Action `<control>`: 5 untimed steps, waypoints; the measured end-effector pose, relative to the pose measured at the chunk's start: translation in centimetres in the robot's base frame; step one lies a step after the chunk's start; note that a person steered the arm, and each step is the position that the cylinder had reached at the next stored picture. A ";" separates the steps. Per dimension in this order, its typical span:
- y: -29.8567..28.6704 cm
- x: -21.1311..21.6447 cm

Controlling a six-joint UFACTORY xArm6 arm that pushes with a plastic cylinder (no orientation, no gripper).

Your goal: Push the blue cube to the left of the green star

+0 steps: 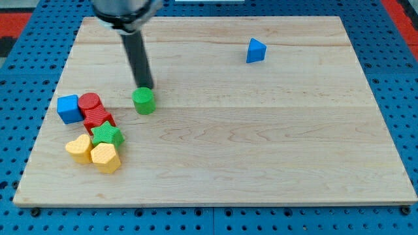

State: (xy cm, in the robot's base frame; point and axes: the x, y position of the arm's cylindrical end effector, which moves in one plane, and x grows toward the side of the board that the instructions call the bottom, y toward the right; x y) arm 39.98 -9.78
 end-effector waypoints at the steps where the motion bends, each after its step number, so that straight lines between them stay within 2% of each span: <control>1: 1.7 1.2; 2: -3.5 4.8; 3: 1.4 1.6; 4: -8.7 -2.1; 5: -19.7 0.4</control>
State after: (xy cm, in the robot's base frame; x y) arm 40.42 -29.47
